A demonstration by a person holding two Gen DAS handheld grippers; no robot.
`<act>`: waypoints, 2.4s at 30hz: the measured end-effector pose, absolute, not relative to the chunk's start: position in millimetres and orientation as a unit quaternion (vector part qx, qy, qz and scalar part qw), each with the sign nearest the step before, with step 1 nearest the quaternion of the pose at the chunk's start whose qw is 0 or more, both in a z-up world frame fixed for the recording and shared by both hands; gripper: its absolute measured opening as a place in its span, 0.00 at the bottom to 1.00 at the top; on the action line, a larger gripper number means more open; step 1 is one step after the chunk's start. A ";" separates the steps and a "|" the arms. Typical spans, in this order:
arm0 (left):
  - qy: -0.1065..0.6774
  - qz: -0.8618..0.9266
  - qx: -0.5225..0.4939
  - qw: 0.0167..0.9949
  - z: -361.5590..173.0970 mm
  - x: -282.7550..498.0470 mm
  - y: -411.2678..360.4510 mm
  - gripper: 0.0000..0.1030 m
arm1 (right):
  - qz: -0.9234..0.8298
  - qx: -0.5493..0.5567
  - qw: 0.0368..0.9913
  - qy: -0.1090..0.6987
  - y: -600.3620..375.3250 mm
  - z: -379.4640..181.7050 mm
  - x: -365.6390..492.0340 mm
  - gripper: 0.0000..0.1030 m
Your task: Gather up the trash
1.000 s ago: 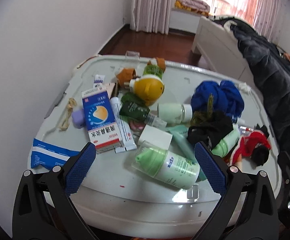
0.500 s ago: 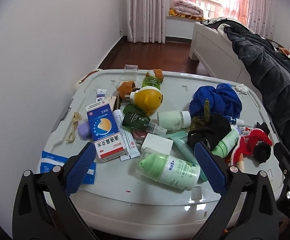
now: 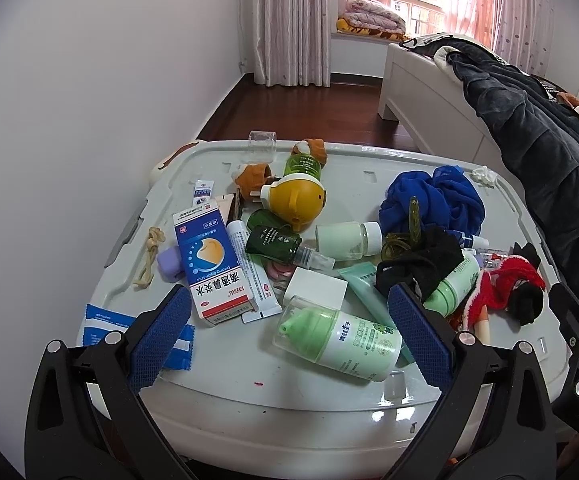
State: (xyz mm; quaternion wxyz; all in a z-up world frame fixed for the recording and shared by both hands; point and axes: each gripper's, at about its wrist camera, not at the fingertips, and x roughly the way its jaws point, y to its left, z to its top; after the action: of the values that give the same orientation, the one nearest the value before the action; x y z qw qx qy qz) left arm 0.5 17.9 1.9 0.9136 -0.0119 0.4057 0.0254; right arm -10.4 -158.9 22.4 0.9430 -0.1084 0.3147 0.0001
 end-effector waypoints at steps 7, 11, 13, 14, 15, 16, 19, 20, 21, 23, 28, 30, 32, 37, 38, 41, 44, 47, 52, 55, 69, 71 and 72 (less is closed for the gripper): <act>0.406 0.025 -0.012 0.914 2.3 1.0 17.6 0.93 | 0.000 -0.108 0.943 0.315 -159.0 22.3 -10.2 0.96; 0.406 0.024 -0.011 0.914 2.7 0.8 16.4 0.93 | -0.001 -0.109 0.943 0.315 -159.1 22.2 -10.5 0.96; 0.406 0.024 -0.010 0.914 2.5 0.8 15.4 0.93 | 0.000 -0.108 0.943 0.315 -159.6 22.3 -10.5 0.96; 0.406 0.025 -0.010 0.914 2.0 0.8 15.3 0.93 | 0.000 -0.108 0.943 0.315 -159.4 22.2 -10.4 0.96; 0.406 0.024 -0.011 0.914 2.0 0.8 15.5 0.93 | 0.000 -0.108 0.943 0.315 -159.5 22.2 -10.6 0.96; 0.406 0.023 -0.012 0.913 2.3 0.8 15.9 0.93 | 0.000 -0.108 0.943 0.315 -159.6 22.2 -10.5 0.96; 0.406 0.024 -0.011 0.913 1.0 1.0 14.4 0.93 | 0.000 -0.109 0.943 0.314 -160.2 22.3 -10.5 0.96; 0.407 0.023 -0.012 0.913 1.0 1.1 14.4 0.93 | 0.000 -0.109 0.943 0.315 -160.3 22.3 -10.5 0.96; 0.407 0.023 -0.011 0.913 0.6 1.3 14.1 0.93 | 0.000 -0.108 0.943 0.315 -159.9 22.3 -10.6 0.96; 0.408 0.022 -0.012 0.913 0.2 1.3 13.9 0.93 | 0.000 -0.109 0.943 0.315 -160.1 22.3 -10.4 0.96; 0.408 0.022 -0.012 0.913 -0.5 1.3 13.5 0.93 | 0.000 -0.109 0.943 0.315 -159.8 22.3 -10.4 0.96; 0.408 0.022 -0.012 0.913 -0.2 1.3 13.6 0.93 | 0.000 -0.109 0.943 0.315 -159.9 22.3 -10.1 0.96; 0.409 0.021 -0.011 0.912 -1.0 1.5 13.4 0.93 | -0.002 -0.107 0.943 0.314 -160.6 22.7 -10.3 0.96; 0.405 0.028 -0.026 0.913 -0.1 2.8 26.1 0.93 | -0.017 -0.098 0.946 0.307 -177.9 28.6 -11.9 0.96; 0.405 0.026 -0.034 0.913 1.0 3.7 33.0 0.93 | -0.021 -0.090 0.947 0.306 -184.4 30.6 -11.4 0.96; 0.409 0.018 -0.052 0.911 -1.5 4.6 52.5 0.93 | -0.028 -0.076 0.949 0.305 -197.0 34.7 -11.3 0.96; 0.419 -0.009 -0.047 0.907 -9.3 3.8 58.9 0.93 | -0.031 -0.072 0.949 0.305 -200.8 38.1 -11.5 0.96; 0.438 -0.042 0.009 0.898 -25.6 -0.6 39.0 0.93 | -0.028 -0.069 0.950 0.303 -202.2 41.7 -11.8 0.96; 0.466 -0.072 0.063 0.879 -53.1 1.7 6.1 0.93 | -0.021 -0.057 0.952 0.302 -206.1 47.4 -13.6 0.96; 0.478 -0.083 0.040 0.873 -59.7 11.2 6.5 0.93 | -0.021 -0.055 0.952 0.302 -207.9 48.6 -15.1 0.96; 0.477 -0.110 0.032 0.871 -53.9 7.4 -6.1 0.93 | -0.013 -0.015 0.947 0.321 -226.8 49.4 -13.3 0.96; 0.477 -0.108 0.046 0.871 -55.9 5.2 -16.0 0.93 | -0.008 -0.004 0.946 0.324 -229.1 49.7 -12.4 0.96; 0.475 -0.093 0.067 0.873 -58.8 5.8 -21.9 0.93 | -0.006 0.000 0.946 0.324 -229.6 49.7 -12.0 0.96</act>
State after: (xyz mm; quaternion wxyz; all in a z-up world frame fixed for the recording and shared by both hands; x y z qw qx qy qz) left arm 5.8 -21.9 -58.8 0.8725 0.0666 0.4749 -0.0933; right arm -12.0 -229.6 49.7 0.9460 -0.0003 0.3242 -0.0064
